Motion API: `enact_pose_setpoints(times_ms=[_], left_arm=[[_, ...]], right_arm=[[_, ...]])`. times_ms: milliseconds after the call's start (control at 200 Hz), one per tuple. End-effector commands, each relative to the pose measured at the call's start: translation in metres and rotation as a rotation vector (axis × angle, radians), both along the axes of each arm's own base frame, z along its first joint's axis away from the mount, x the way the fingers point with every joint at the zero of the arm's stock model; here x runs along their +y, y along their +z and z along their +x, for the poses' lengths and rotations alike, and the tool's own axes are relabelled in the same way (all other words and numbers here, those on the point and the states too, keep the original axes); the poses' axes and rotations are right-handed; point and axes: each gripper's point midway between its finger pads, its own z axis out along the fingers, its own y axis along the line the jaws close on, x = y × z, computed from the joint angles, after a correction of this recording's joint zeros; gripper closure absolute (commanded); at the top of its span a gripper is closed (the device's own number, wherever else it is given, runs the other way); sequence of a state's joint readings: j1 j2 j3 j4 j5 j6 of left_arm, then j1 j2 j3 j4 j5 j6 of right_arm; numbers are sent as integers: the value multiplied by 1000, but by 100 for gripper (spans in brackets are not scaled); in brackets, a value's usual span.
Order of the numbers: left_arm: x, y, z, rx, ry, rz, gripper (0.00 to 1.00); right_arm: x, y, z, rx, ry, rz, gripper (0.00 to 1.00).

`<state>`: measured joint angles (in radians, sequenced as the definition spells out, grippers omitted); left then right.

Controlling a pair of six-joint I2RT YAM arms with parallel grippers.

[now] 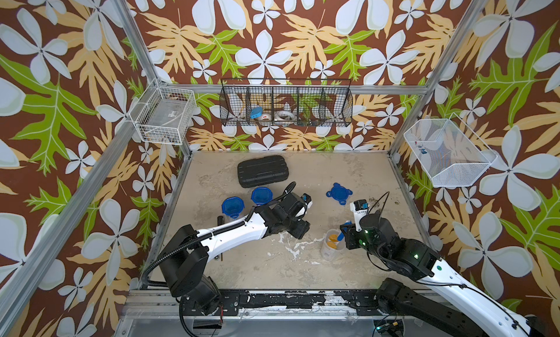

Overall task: Pack away toiletry kits
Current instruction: Place the toiletry item into the container.

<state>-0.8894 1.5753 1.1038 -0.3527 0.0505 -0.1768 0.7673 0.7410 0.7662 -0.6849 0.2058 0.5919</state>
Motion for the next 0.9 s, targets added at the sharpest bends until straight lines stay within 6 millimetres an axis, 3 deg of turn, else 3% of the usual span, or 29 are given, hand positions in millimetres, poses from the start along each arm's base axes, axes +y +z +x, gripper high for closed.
enact_pose_setpoints(times_ms=[0,170,275,450,596,701,811,896], left_arm=[[-2,5,8,-37,1,3,35],[-1,5,17,-33,16,-1,34],[-3,4,27,-48,12,20,34],[1,-30,60,-104,2,206,34],[-2,-52,85,-76,30,226,33],[-10,-60,101,-87,36,249,33],[-17,-66,114,-80,36,235,32],[-16,-81,118,-46,35,234,32]], right_arm=[[-7,-13,-2,43,-25,-52,97],[-9,-23,-4,56,-28,-78,96],[-7,-30,-5,68,-23,-77,88],[-5,-33,-4,70,-18,-78,78],[-3,-34,-4,76,-10,-75,73],[-3,-32,-6,75,-6,-71,63],[-5,-26,-7,69,-11,-65,55],[-5,-20,-7,58,-11,-53,50]])
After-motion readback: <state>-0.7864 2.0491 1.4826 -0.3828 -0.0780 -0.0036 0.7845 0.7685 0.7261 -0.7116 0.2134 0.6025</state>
